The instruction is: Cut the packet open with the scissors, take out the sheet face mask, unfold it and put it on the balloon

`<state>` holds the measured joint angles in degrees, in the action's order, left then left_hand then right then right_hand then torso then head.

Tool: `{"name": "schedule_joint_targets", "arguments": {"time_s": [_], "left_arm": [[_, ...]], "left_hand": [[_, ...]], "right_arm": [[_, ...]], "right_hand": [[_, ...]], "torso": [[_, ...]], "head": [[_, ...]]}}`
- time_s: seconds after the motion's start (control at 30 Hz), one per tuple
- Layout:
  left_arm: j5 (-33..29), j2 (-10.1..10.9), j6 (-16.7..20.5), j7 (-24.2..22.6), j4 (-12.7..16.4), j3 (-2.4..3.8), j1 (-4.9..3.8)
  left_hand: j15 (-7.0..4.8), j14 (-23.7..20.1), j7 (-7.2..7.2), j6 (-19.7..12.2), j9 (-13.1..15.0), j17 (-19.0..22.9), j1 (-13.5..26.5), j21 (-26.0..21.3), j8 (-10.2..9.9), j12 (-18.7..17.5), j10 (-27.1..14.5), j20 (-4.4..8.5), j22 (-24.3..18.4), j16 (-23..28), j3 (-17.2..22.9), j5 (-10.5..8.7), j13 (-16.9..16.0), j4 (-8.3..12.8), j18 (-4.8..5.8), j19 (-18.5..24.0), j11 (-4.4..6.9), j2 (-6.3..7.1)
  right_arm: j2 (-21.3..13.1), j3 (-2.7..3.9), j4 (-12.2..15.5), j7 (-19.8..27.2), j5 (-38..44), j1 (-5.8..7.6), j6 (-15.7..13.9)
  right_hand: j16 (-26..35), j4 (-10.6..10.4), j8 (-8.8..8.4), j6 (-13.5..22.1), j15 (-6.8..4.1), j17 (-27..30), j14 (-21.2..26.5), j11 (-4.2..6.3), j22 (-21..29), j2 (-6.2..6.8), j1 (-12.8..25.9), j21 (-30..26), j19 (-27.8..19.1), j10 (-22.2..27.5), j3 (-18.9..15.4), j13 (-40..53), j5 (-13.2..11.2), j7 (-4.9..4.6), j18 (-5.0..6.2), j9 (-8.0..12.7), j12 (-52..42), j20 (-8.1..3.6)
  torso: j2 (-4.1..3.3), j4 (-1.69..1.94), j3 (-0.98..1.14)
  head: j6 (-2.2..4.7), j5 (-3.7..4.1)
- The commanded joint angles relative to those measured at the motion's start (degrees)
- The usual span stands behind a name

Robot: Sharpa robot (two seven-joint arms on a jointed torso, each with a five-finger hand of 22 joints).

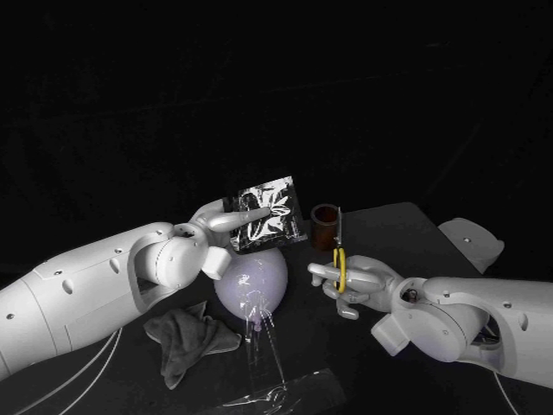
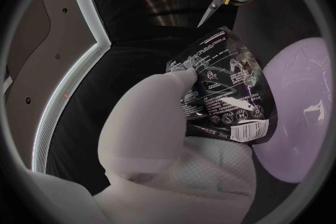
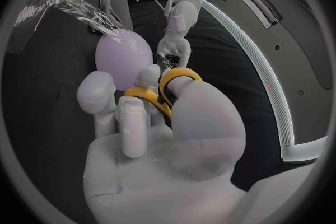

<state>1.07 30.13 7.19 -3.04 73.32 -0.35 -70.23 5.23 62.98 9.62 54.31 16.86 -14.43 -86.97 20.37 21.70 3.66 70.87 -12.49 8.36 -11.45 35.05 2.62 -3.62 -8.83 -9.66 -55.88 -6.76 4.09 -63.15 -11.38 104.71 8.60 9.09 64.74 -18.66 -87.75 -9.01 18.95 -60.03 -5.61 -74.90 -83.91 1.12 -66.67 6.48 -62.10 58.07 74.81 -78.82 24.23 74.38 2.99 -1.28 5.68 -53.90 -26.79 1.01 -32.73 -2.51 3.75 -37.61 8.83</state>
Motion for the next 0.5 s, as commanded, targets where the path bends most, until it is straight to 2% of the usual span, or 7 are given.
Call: {"name": "schedule_joint_targets", "arguments": {"time_s": [0.03, 0.1, 0.27, 0.3, 0.37, 0.47, 0.5], "left_arm": [[1.9, -0.7, -1.5, 4.0, -0.3, 0.05, -0.56], [2.4, -0.9, -1.6, 4.6, -0.4, 0.03, -0.75], [2.9, -1.8, -1.3, 5.4, -0.7, 0.04, -1.2], [2.9, -2.0, -1.1, 5.5, -0.9, 0.04, -1.31], [2.9, -2.3, -0.9, 5.5, -1.1, 0.04, -1.51], [2.9, -2.6, -0.7, 5.3, -1.4, 0.05, -1.86], [2.9, -2.7, -0.6, 5.3, -1.4, 0.05, -1.98]], "left_hand": [[-0.04, 0.6, 0.31, -0.2, 7.1, -0.1, 0.9, 0.4, 0.3, 0.0, 0.3, 0.24, 0.2, 0.3, 0.8, 0.2, 0.0, 0.2, -0.58, 0.1, -0.03, 0.04], [-0.04, 0.6, 0.31, -0.2, 7.1, -0.1, 0.9, 0.4, 0.3, 0.0, 0.3, 0.24, 0.2, 0.3, 0.8, 0.2, 0.0, 0.2, -0.58, 0.1, -0.03, 0.04], [-0.09, 0.8, 0.34, -0.1, 7.4, -0.2, 1.7, 1.0, 0.3, 0.0, 0.5, 0.33, 0.5, 0.4, 1.6, 0.21, -0.1, 1.0, -0.59, 0.3, 0.0, 0.13], [-0.1, 0.8, 0.35, -0.1, 7.4, -0.3, 1.8, 1.1, 0.3, 0.0, 0.5, 0.35, 0.6, 0.4, 1.7, 0.21, -0.1, 1.1, -0.59, 0.4, 0.0, 0.14], [-0.17, 1.1, 0.4, -0.1, 7.6, -0.4, 2.2, 1.6, 0.3, 0.1, 0.8, 0.45, 0.9, 0.3, 2.0, 0.22, -0.1, 1.4, -0.63, 0.3, 0.04, 0.15], [-0.29, 1.5, 0.42, 0.0, 7.8, -0.5, 2.9, 2.2, 0.3, 0.2, 1.3, 0.58, 1.2, 0.2, 2.5, 0.19, -0.1, 1.9, -0.63, 0.3, 0.12, 0.12], [-0.31, 1.6, 0.42, 0.0, 7.8, -0.5, 3.0, 2.4, 0.3, 0.2, 1.4, 0.61, 1.3, 0.2, 2.6, 0.21, -0.1, 2.0, -0.63, 0.4, 0.13, 0.09]], "right_arm": [[0.1, -0.05, 0.8, -0.9, 3.9, -0.08, -0.8], [0.2, -0.08, 1.1, -1.2, 5.3, -0.09, -1.3], [0.4, -0.15, 1.7, -2.0, 10.1, -0.12, -1.1], [0.4, -0.16, 1.8, -2.1, 10.8, -0.13, -1.1], [0.3, -0.19, 1.9, -2.1, 11.6, -0.19, -1.3], [0.1, -0.25, 2.2, -1.7, 12.2, -0.55, -2.0], [0.1, -0.27, 2.3, -1.4, 12.2, -0.79, -2.2]], "right_hand": [[-0.4, 0.0, -1.55, 0.6, 0.53, -9.8, -5.0, 0.53, -0.2, 1.1, -0.3, 0.2, 0.0, -11.2, -0.5, 15.6, -0.2, -1.19, 0.84, 1.3, -63.2, 0.24], [-1.7, 0.4, -2.89, 1.1, 0.8, -13.5, -5.8, 0.17, -1.7, 1.79, -0.7, 2.2, 1.1, -11.2, -0.9, 15.6, -0.2, -1.75, 0.49, 2.1, -63.2, 0.4], [0.1, -1.1, -5.46, 3.2, 1.89, -8.4, -4.6, -0.93, 1.0, 4.01, 2.2, -1.9, -0.9, -8.6, -3.9, 10.1, -0.1, -3.03, 1.14, 3.5, -56.7, 1.12], [0.2, -3.4, -7.85, 6.3, 2.44, -8.4, -4.6, -1.73, -0.5, 5.01, 5.2, 0.1, 0.0, -5.4, -6.4, 3.9, -0.2, -3.91, 0.74, 4.8, -49.1, 1.44], [0.4, -4.3, -9.07, 6.7, 2.96, -7.8, -4.4, -2.14, -0.4, 4.81, 4.8, -0.2, -0.1, -2.6, -7.7, -2.6, -0.2, -4.45, 0.82, 6.0, -40.7, 1.91], [1.6, -5.1, -10.32, 6.3, 3.14, -5.1, -3.7, -2.6, 1.0, 4.7, 3.4, -2.4, -1.2, 6.3, -9.5, -21.6, -0.1, -4.73, 1.29, 7.5, -15.3, 2.51], [1.9, -6.3, -10.8, 5.9, 3.2, -4.5, -3.6, -2.42, 1.3, 4.53, 3.9, -2.9, -1.5, 5.6, -10.9, -25.7, 0.2, -4.89, 1.45, 8.2, -10.3, 2.67]], "torso": [[-0.16, 0.02, 0.06], [-0.18, 0.05, 0.06], [-0.14, 0.01, 0.02], [-0.13, 0.01, -0.02], [-0.1, 0.0, -0.02], [-0.06, -0.02, -0.01], [-0.08, -0.03, -0.01]], "head": [[0.07, -0.12], [0.16, -0.13], [0.07, -0.33], [0.29, -0.26], [0.23, -0.2], [0.18, -0.39], [0.11, -0.47]]}}
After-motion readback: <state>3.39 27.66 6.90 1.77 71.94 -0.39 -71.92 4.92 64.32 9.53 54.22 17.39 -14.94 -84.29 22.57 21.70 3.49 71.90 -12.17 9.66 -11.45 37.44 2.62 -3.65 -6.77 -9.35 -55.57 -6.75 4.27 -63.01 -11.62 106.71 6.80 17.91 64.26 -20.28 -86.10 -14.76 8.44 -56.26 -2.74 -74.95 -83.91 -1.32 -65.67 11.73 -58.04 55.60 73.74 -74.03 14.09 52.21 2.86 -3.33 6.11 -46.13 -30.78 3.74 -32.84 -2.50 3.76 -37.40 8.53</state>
